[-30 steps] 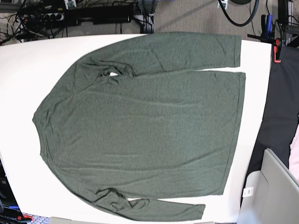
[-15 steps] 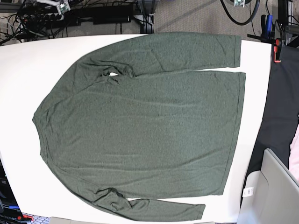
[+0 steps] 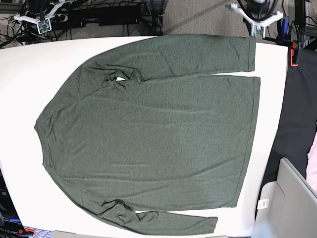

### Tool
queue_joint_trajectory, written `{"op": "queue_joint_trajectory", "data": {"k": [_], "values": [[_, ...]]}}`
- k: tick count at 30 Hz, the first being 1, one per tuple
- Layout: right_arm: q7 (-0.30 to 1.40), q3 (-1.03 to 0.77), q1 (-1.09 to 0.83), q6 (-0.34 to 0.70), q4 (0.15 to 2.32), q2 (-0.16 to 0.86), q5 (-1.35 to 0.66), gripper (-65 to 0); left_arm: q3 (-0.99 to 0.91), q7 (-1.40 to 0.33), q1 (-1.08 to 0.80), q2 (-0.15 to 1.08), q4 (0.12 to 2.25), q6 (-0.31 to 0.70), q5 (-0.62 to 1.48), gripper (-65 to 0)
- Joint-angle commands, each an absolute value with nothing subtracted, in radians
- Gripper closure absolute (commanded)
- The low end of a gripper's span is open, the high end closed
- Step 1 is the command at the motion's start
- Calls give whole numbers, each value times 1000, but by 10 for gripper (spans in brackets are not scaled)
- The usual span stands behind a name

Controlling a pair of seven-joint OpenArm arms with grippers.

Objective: Fold the T-shirt properly

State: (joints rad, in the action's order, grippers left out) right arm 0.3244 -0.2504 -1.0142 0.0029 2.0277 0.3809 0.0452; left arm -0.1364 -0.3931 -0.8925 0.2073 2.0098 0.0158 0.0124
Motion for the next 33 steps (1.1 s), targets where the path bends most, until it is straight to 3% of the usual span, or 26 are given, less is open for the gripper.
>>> {"op": "queue_joint_trajectory", "data": {"k": [1,4,10,16,19,26,33], "values": [[308,-257,-1010,-7,2048,389,47,0,-139,-398,-878,213,2028,8,12,-6],[308,-257,-990,-7,2048,389,47,0,-139,-447,-834,213,2040,8,10,-17],[309,-259,-940,-7,2048,389,47,-9,-137,-461,-835,216,2064,8,10,-125],[309,-259,-860,-7,2045,389,45,-161,-104,-464,-829,217,2061,8,12,-219],[311,-259,-814,-5,2045,389,42,-161,-81,-466,-805,217,2046,10,28,-272],[398,-259,-746,-4,2045,389,41,-161,-147,-605,-710,222,2037,10,240,-289],[403,-259,-719,-4,2045,389,41,-161,-239,-653,-644,217,2009,10,314,-289]]}}
